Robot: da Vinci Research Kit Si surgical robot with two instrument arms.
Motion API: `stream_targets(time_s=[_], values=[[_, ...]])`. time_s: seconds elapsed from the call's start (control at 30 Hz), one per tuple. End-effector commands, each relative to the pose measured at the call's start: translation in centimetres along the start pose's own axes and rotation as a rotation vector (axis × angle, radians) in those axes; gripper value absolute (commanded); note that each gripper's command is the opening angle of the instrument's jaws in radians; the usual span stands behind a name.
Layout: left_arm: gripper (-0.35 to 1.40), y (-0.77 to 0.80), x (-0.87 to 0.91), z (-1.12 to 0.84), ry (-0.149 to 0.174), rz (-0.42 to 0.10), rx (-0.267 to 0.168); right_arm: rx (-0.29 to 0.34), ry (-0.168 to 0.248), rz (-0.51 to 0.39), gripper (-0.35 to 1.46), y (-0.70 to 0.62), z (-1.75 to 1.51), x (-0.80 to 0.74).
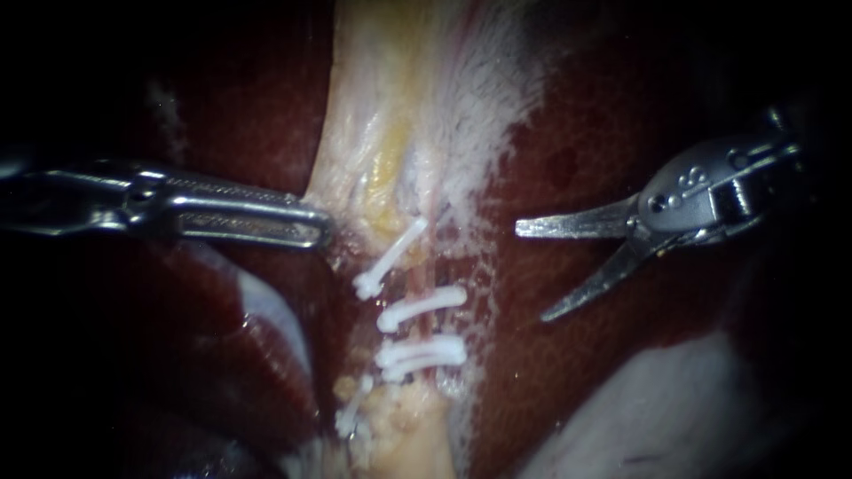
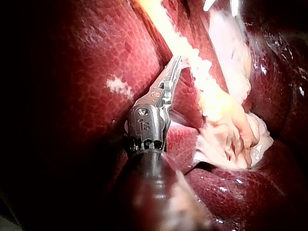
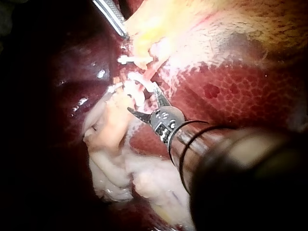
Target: Go to the cutting position right tube
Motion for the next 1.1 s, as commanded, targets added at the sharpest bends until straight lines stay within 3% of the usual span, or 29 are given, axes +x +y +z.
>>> stream_targets(time_s=[0.03, 0.3, 0.5, 0.63, 0.83, 1.1], values=[[-0.35, -0.01, -0.01, -0.01, 0.000, 0.000, 0.000, 0.005, 0.001, 0.007, 1.40, -0.01, 0.01, -0.01], [-0.35, -0.05, -0.20, -0.16, 0.002, -0.010, 0.011, 0.068, 0.007, 0.084, 1.38, -0.14, 0.22, -0.12], [-0.35, -0.14, -0.38, -0.33, -0.003, -0.014, 0.004, 0.149, 0.008, 0.141, 1.30, -0.28, 0.50, -0.25], [-0.35, -0.22, -0.49, -0.45, -0.013, -0.009, 0.003, 0.225, 0.003, 0.185, 1.08, -0.36, 0.63, -0.31], [-0.35, -0.33, -0.65, -0.59, -0.029, -0.001, 0.001, 0.276, -0.009, 0.232, 0.85, -0.39, 0.76, -0.32], [-0.35, -0.47, -0.71, -0.64, -0.036, 0.004, 0.002, 0.314, -0.031, 0.283, 0.59, -0.39, 0.94, -0.40]])
